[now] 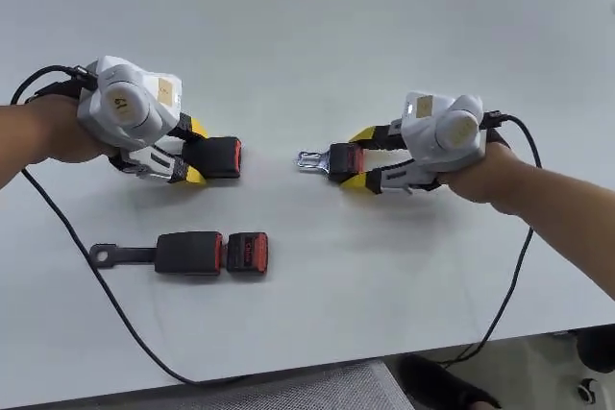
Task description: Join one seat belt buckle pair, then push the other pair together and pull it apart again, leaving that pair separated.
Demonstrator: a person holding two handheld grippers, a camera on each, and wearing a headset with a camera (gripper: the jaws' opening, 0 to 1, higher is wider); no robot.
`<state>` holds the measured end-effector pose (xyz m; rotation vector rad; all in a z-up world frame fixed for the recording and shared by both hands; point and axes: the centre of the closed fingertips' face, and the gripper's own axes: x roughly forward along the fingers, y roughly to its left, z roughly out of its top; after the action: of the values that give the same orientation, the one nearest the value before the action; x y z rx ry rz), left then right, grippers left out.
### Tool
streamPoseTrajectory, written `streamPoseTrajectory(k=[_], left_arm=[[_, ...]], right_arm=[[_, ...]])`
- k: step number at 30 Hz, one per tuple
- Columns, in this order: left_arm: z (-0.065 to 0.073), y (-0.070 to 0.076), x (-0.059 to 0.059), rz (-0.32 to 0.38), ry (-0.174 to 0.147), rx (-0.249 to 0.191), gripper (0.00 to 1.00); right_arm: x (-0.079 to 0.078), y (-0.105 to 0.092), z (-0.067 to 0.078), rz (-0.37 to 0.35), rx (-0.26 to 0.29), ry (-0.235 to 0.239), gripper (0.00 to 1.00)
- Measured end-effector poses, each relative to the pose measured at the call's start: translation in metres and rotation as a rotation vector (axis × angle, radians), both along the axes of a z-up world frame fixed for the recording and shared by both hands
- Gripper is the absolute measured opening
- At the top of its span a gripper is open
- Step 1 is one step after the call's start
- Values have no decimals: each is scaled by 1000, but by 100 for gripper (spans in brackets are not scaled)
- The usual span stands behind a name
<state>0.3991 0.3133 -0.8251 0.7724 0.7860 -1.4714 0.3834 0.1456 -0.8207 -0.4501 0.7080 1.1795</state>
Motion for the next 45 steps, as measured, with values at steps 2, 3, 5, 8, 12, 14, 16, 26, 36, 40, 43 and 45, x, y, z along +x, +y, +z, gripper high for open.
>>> streamPoseTrajectory(k=[2, 3, 5, 8, 12, 14, 16, 26, 36, 40, 43, 45], left_arm=[[0, 0, 0, 0, 0, 1, 34], [0, 0, 0, -1, 0, 1, 34], [0, 0, 0, 0, 0, 1, 34], [0, 0, 0, 0, 1, 2, 34], [1, 0, 0, -1, 1, 5, 34], [0, 0, 0, 0, 2, 8, 34], [0, 1, 1, 0, 3, 10, 34], [0, 1, 2, 7, 11, 27, 35], [14, -3, 3, 128, 52, 5, 63], [31, -6, 12, 261, 34, -80, 74], [41, -2, 15, 339, 4, -100, 84], [53, -3, 18, 414, -18, -178, 91]], right_arm=[[0, -4, -1, -3, 0, -2, 35], [0, -5, -1, -5, -3, -1, 35], [-3, -10, -2, -6, -9, 3, 36], [-4, -17, -2, -3, -16, 2, 36], [-5, -24, -3, 4, -31, -5, 36], [-6, -28, -3, 5, -34, -3, 36], [-7, -32, -3, 6, -39, -3, 36], [-10, -35, -4, 11, -63, -6, 38], [-5, -31, 14, -131, -14, -32, 68], [3, -34, 25, -248, 5, -70, 82], [4, -31, 34, -305, 30, -103, 88], [3, -29, 39, -343, 38, -120, 90]])
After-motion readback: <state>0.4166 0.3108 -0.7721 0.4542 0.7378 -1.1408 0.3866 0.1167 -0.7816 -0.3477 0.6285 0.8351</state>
